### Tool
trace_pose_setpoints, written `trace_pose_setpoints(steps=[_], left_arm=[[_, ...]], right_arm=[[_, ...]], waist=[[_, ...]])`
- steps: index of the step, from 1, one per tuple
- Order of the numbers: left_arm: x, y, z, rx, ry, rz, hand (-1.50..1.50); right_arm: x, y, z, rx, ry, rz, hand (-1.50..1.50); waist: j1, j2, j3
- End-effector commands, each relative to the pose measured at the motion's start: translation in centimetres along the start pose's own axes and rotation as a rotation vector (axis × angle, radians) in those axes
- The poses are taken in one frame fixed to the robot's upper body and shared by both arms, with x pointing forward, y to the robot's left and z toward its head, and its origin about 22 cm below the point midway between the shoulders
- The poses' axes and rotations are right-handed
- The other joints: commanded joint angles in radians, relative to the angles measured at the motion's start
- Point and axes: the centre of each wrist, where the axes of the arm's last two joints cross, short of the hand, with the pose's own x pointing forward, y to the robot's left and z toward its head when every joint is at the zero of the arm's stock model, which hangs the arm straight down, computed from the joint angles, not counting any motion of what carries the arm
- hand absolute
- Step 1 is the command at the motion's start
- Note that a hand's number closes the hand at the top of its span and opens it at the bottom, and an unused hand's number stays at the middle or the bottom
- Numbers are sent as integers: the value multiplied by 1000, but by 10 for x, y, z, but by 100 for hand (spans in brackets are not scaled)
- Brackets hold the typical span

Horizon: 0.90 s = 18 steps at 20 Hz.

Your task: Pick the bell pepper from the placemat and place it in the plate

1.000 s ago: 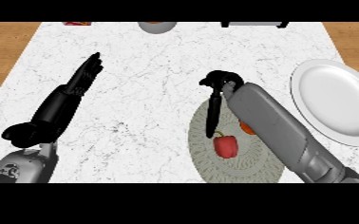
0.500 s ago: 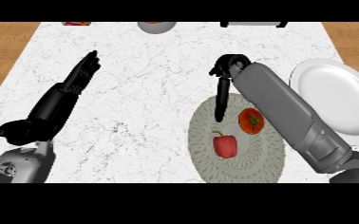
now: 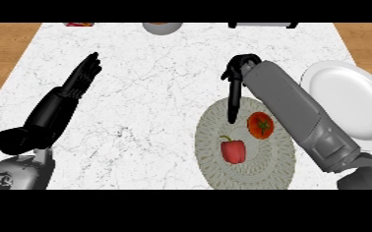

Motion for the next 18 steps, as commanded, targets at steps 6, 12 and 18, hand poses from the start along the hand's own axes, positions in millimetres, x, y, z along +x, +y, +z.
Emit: trace_pose_setpoints(steps=[6, 12, 18], left_arm=[[3, -1, 8, 20, 5, -1, 0], [-5, -24, -5, 11, 7, 7, 0], [-7, 15, 8, 5, 20, 4, 0]], right_arm=[[3, 26, -25, 117, 134, 119, -150], [3, 52, -48, 190, 143, 142, -150], [-20, 76, -67, 231, 143, 137, -150]], waist=[[-11, -5, 0], [-12, -2, 0], [-15, -4, 0]])
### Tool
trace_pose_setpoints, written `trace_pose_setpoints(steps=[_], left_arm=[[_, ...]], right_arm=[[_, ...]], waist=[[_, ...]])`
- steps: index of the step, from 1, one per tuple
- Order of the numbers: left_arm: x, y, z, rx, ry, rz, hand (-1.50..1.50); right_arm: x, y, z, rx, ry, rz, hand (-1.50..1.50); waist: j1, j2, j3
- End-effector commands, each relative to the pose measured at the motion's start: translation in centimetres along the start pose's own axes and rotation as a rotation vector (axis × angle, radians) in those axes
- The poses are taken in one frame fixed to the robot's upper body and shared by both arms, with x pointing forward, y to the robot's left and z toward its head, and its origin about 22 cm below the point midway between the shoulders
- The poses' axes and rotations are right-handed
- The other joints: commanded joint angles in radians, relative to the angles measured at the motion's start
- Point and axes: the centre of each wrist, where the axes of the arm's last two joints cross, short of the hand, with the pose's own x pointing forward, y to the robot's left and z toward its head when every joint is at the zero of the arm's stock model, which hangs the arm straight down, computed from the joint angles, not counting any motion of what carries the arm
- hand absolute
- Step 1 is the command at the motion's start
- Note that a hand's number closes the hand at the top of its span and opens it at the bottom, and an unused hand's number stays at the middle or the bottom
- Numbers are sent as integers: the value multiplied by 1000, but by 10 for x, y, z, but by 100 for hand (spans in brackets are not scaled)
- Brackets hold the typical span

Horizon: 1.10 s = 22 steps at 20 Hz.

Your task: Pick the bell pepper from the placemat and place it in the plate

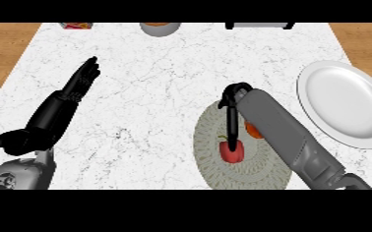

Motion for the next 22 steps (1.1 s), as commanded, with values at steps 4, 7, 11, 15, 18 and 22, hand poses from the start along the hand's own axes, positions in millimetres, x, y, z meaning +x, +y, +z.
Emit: trace_pose_setpoints(steps=[4, 7, 11, 15, 18, 22], left_arm=[[8, 2, -4, 6, -7, -3, 0], [11, -3, -1, -8, -14, 1, 0], [2, -12, -2, -6, -13, -1, 0], [9, 6, -4, 8, -14, -10, 0], [-1, -8, -3, 4, 10, -8, 0], [24, 4, -14, -5, -1, -2, 0]], right_arm=[[-8, 30, -28, 110, 144, 75, -150], [-13, 31, -33, 112, 142, 65, -150], [-14, 36, -33, 112, 152, 95, -150], [-1, 55, -37, 153, 98, 159, 150], [-8, 53, -29, 71, 11, 195, 150], [7, 78, -26, 30, -4, 226, 150]], waist=[[-8, 7, 2], [3, 10, 3], [-3, 10, 2], [-1, 9, 2], [3, 12, 3], [-5, 7, 3]])
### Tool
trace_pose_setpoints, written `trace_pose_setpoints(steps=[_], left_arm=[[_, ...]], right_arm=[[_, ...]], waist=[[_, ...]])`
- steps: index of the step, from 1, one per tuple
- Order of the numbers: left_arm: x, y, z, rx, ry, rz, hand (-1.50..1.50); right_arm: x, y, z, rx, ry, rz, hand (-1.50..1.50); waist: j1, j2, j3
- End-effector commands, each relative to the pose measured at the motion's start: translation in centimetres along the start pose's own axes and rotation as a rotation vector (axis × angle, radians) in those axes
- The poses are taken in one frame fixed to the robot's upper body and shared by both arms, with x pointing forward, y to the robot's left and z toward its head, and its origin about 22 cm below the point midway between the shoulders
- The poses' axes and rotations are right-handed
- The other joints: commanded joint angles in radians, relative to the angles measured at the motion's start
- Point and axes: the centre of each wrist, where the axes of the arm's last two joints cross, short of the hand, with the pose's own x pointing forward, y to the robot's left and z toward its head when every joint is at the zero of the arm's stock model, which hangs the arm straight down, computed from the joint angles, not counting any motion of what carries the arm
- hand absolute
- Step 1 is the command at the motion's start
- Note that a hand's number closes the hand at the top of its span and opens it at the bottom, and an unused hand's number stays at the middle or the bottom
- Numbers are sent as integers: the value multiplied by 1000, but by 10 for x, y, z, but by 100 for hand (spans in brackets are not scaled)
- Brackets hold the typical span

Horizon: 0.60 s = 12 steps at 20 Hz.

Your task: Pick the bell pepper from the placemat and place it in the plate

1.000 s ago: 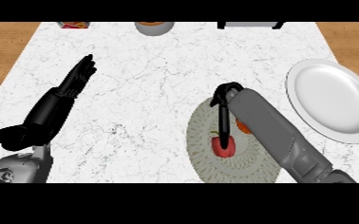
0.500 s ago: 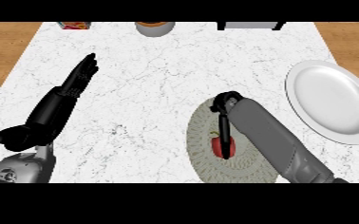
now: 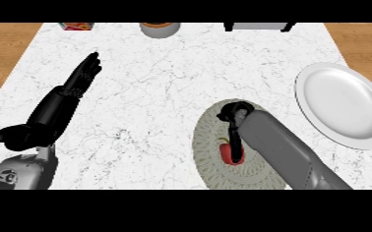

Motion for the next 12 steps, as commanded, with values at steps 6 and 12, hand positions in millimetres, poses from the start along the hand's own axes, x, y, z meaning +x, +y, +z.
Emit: trace_pose_setpoints(steps=[6, 12], left_arm=[[-16, 8, 15, 56, 76, 1, 0], [-21, 18, 26, 88, 95, -9, 0]], right_arm=[[35, 82, 45, -479, -267, 378, 150], [-7, 120, 65, -831, -377, 398, 150]], waist=[[-87, -44, 20], [-132, -29, 19]])
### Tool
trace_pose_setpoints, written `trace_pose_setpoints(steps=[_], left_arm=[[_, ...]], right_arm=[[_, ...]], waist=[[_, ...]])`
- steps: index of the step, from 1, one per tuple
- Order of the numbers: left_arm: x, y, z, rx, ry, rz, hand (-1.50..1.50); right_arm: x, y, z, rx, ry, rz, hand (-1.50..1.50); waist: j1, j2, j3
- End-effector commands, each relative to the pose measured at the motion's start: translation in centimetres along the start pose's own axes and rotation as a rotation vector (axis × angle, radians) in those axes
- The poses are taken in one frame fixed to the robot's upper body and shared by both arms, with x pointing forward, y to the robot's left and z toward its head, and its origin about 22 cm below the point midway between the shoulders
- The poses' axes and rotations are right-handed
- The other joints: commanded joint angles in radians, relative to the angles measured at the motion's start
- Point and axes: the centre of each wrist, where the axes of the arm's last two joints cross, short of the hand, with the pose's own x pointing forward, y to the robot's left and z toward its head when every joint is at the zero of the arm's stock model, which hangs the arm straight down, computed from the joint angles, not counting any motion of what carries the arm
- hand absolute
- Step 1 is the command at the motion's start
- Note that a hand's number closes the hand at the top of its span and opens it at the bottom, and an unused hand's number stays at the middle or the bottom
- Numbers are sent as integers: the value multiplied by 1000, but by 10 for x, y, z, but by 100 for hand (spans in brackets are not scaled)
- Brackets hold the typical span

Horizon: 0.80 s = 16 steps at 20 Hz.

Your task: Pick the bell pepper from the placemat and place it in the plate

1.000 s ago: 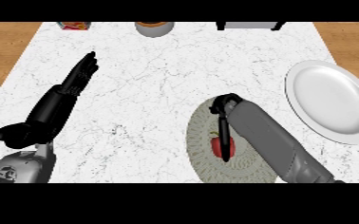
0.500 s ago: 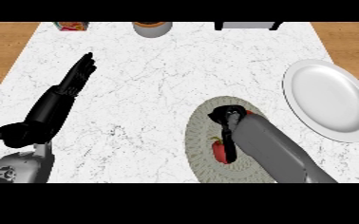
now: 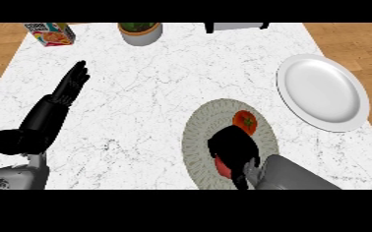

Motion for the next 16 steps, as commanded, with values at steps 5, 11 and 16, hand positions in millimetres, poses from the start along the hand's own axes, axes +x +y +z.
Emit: trace_pose_setpoints(steps=[5, 11, 16], left_arm=[[-7, 11, 12, 60, 28, -6, 0], [-7, 13, 22, 53, 4, -7, 0], [-1, 9, 20, 24, -16, 5, 0]], right_arm=[[-15, 31, 82, -437, -143, 45, 150], [-36, 55, 149, -601, -147, 14, 150], [-55, 57, 189, -752, -72, -52, 150]], waist=[[-51, 7, 0], [-37, 21, -3], [-6, 35, -2]])
